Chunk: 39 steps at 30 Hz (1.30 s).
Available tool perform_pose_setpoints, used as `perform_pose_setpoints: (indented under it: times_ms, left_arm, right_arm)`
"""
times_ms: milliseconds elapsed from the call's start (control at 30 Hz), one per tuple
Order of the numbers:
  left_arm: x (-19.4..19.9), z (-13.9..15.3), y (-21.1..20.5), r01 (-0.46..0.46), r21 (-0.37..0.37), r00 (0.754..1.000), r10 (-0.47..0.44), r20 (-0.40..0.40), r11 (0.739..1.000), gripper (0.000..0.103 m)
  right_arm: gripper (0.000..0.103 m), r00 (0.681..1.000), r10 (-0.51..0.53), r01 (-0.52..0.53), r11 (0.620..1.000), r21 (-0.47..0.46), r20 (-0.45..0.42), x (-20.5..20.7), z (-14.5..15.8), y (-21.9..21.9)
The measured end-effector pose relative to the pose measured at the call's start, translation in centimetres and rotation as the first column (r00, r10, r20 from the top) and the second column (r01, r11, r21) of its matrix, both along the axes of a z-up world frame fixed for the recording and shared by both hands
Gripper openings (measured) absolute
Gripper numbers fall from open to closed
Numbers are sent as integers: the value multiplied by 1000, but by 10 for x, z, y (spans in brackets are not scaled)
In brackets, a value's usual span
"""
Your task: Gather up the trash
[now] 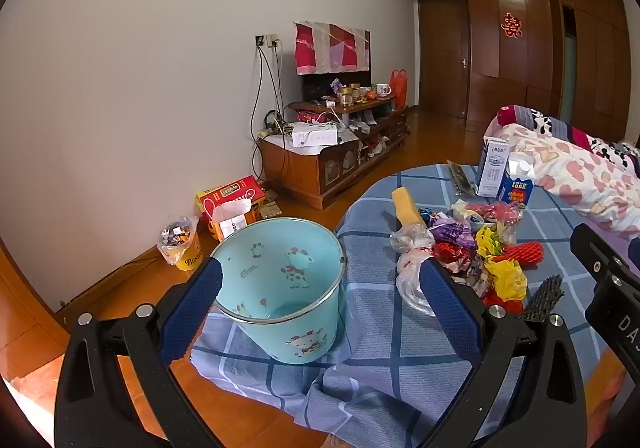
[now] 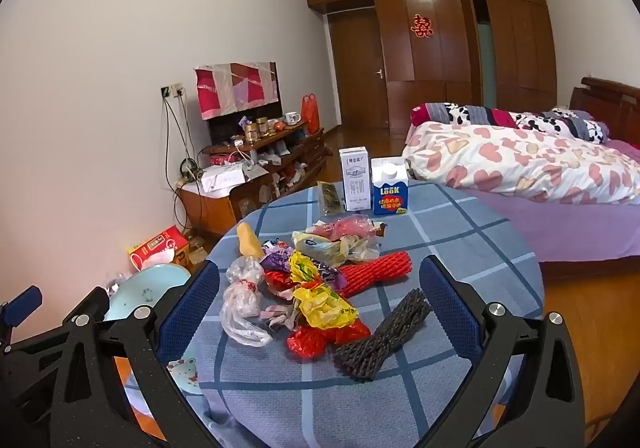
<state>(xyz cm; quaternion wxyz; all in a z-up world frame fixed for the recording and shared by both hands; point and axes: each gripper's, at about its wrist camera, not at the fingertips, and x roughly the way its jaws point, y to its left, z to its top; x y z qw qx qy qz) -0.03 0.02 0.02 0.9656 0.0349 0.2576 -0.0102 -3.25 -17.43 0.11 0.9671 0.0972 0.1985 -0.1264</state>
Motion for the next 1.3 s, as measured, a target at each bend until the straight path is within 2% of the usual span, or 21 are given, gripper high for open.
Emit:
perform_pose_setpoints:
  times_ms: [1300]
  left_arm:
    - [0,0,-1,3,4,1000,-3,-8,1000,97]
  right_arm:
    - [98,1000,-1,1,1000,5,-2,1,-2,-1]
